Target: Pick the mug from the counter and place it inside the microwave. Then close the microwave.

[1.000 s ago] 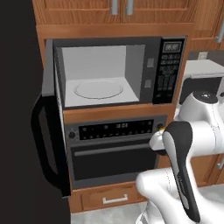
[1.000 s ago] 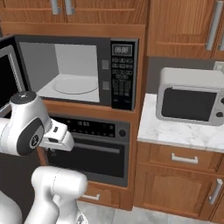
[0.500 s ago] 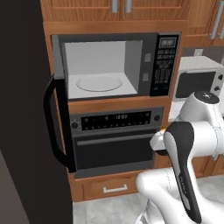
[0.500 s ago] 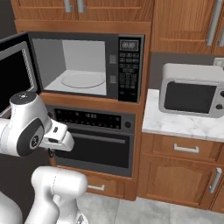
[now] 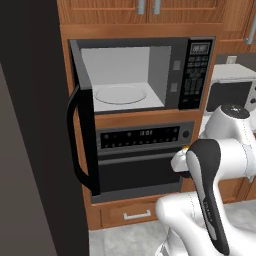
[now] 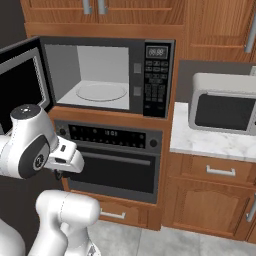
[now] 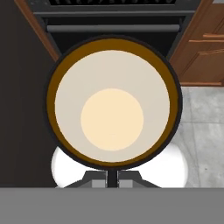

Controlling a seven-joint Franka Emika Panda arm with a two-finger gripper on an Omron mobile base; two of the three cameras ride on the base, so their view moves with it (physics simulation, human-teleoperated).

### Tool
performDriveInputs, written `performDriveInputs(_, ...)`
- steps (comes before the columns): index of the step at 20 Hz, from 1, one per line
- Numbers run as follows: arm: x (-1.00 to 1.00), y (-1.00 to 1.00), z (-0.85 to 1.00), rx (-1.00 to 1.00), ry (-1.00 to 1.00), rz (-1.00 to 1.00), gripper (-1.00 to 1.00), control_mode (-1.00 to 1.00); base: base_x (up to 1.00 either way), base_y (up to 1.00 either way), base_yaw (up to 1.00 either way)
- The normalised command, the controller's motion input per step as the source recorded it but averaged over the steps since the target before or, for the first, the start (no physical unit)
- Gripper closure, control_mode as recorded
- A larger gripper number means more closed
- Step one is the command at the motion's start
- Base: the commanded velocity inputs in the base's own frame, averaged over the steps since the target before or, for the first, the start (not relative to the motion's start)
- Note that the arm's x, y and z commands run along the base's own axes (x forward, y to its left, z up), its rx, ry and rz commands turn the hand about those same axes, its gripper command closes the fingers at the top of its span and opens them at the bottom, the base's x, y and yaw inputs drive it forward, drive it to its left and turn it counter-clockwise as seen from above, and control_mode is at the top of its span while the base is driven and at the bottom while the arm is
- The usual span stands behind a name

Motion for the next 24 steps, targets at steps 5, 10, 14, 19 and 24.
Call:
performDriveInputs(5, 0.0, 0.0, 0.0, 0.0, 0.0, 0.0, 1.0, 1.0, 0.0, 0.03, 0.0)
performDriveInputs(10, 0.0, 0.0, 0.0, 0.0, 0.0, 0.0, 1.0, 1.0, 0.0, 0.0, 0.0)
performDriveInputs(14, 0.0, 0.0, 0.0, 0.0, 0.0, 0.0, 1.0, 1.0, 0.0, 0.0, 0.0)
performDriveInputs(19, 0.0, 0.0, 0.0, 0.0, 0.0, 0.0, 1.0, 1.0, 0.0, 0.0, 0.0)
performDriveInputs(24, 0.0, 0.0, 0.0, 0.0, 0.0, 0.0, 1.0, 1.0, 0.0, 0.0, 0.0)
